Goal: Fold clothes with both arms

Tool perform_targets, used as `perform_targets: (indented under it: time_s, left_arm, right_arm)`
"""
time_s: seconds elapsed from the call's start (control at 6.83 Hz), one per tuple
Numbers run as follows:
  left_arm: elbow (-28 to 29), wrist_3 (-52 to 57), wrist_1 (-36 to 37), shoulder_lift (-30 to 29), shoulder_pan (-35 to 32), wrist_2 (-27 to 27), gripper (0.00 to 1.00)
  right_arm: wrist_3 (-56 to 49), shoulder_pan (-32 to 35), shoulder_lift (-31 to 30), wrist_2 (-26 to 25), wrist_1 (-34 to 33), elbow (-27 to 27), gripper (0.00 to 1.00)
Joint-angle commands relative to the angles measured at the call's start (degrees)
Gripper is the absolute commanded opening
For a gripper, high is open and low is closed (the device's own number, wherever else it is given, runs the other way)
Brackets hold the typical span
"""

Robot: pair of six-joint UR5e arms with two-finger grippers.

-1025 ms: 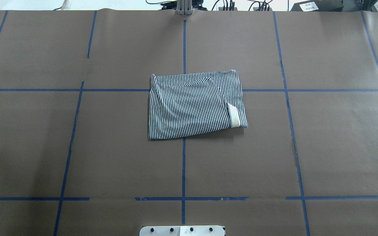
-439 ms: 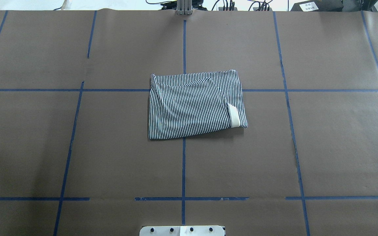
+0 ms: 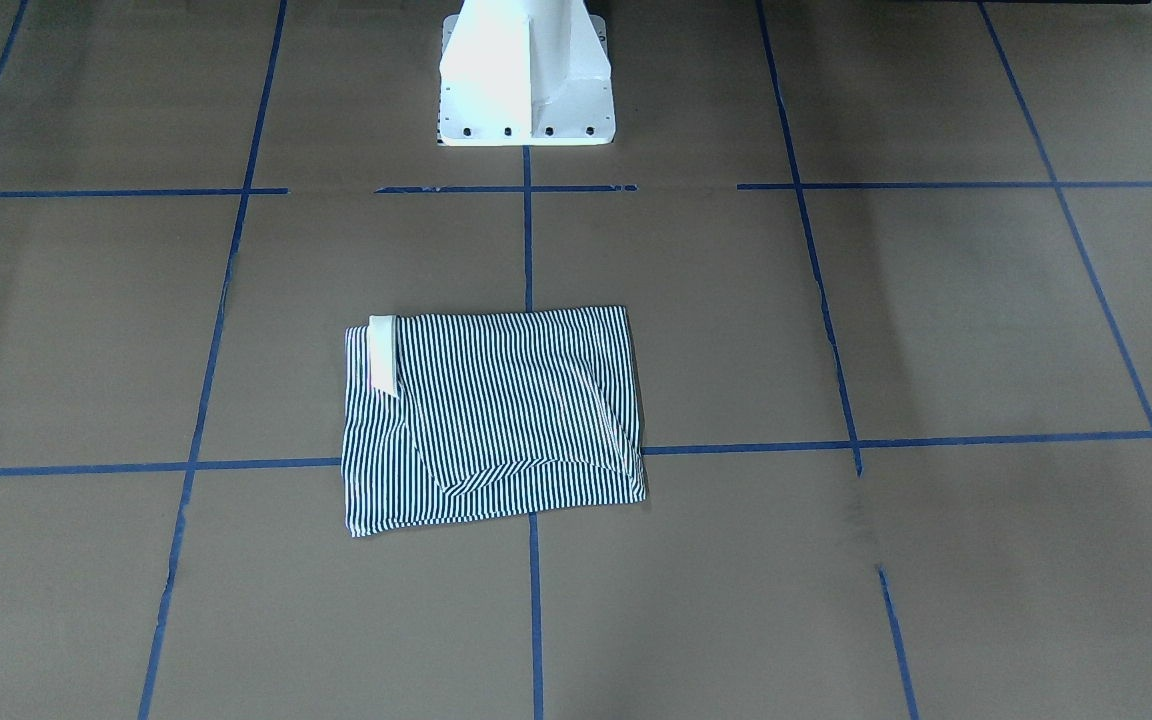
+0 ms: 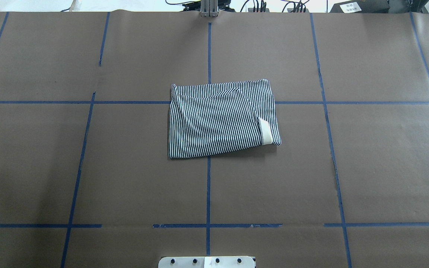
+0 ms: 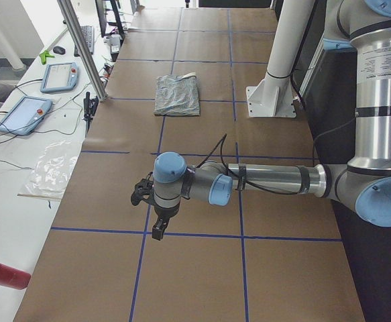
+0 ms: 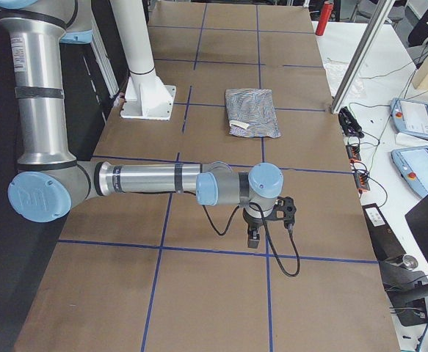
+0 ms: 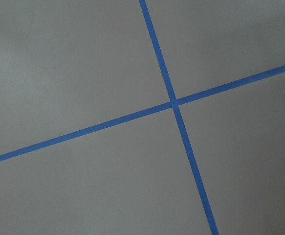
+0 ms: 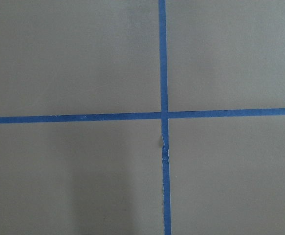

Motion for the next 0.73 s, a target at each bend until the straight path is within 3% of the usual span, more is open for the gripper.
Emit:
perform_targets:
  time_s: [0.0, 0.29, 0.44, 0.59]
  left_arm:
    - [0.34, -0.84, 0.08, -0.03, 0.0, -0.16, 1.0]
    - [0.26, -11.52, 0.08, 0.15, 0.0, -1.64, 1.0]
    - [0.61, -14.01, -0.01, 0.41, 0.0, -5.83, 1.0]
    - [0.61, -14.29, -0.01, 0.76, 0.0, -6.04, 1.0]
  right_arm:
    - [-0.12, 0.0, -0.01, 0.0, 2.09, -1.23, 1.0]
    - [-0.12, 0.0, -0.01, 0.17, 7.71, -4.31, 1.0]
    - [-0.03, 0.0, -0.01, 0.43, 8.17, -4.32, 1.0]
    - [-0.03, 0.0, 0.08, 0.52, 8.17, -4.15, 1.0]
